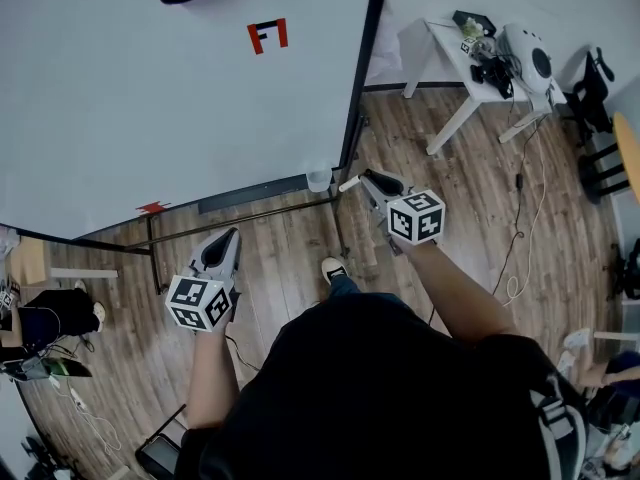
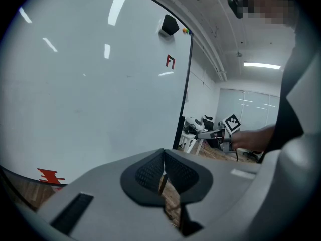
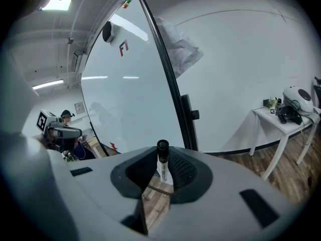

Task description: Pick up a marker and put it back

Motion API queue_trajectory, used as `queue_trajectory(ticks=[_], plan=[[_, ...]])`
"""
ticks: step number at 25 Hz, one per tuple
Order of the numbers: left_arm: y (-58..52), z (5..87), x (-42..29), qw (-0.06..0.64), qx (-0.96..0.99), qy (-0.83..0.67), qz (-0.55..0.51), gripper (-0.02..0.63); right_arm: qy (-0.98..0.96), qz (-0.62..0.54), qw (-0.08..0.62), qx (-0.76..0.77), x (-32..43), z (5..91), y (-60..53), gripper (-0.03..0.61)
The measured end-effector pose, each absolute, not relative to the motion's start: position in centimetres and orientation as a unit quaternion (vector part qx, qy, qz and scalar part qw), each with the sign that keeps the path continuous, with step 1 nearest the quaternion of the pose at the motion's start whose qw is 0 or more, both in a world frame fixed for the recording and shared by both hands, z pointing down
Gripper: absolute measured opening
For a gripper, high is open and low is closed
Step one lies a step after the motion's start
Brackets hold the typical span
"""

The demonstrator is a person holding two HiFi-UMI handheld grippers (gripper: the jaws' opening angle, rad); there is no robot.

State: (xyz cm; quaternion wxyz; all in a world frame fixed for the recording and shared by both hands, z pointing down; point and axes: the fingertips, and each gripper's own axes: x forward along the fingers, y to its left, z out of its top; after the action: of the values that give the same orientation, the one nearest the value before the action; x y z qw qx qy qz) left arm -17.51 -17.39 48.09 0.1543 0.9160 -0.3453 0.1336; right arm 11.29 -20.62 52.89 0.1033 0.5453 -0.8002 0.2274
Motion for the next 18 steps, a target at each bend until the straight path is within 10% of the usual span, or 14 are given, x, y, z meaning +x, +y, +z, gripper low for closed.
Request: queue_trajectory(ticks=[18], plan=[[-17.8, 48.6, -18.0, 0.161, 0.912, -0.352, 0.135, 0.014, -0.807, 0.225, 0.107, 0.536, 10.5, 53.1, -22.1, 0.061]])
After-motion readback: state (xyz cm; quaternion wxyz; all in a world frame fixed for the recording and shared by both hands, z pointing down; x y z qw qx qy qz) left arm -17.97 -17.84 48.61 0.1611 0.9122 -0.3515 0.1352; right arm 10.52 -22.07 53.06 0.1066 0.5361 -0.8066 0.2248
